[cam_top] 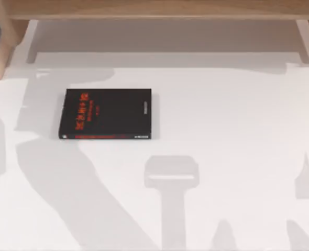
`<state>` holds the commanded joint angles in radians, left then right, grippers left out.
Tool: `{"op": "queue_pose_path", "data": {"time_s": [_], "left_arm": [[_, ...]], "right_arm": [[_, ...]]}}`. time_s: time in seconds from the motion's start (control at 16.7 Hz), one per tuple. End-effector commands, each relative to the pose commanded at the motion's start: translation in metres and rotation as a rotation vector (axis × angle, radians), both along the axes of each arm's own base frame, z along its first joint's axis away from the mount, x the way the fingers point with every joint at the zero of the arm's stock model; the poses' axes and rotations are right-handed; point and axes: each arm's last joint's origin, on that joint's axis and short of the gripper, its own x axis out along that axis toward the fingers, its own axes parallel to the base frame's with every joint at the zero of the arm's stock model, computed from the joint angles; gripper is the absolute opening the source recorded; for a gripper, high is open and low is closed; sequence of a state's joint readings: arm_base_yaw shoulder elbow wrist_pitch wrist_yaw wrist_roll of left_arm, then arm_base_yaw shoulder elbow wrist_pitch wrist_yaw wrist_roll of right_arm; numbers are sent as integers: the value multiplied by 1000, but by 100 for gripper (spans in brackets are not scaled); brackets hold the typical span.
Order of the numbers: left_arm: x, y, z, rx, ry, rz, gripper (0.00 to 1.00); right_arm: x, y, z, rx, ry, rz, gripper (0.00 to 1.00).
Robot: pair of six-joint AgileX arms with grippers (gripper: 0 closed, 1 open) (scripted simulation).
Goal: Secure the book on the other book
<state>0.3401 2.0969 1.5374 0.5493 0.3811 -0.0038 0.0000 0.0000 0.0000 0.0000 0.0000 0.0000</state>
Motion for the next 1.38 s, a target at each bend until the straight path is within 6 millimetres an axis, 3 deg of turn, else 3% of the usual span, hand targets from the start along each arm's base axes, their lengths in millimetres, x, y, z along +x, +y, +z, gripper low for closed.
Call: {"op": "queue_pose_path", "data": {"time_s": [0.78, 1.38], "left_arm": [[0, 0, 0, 0, 0, 0, 2], [-1, 1, 2, 2, -2, 3, 0]], "right_arm": [[0, 0, 0, 0, 0, 0, 100], [0, 0, 0, 0, 0, 0, 100]]}}
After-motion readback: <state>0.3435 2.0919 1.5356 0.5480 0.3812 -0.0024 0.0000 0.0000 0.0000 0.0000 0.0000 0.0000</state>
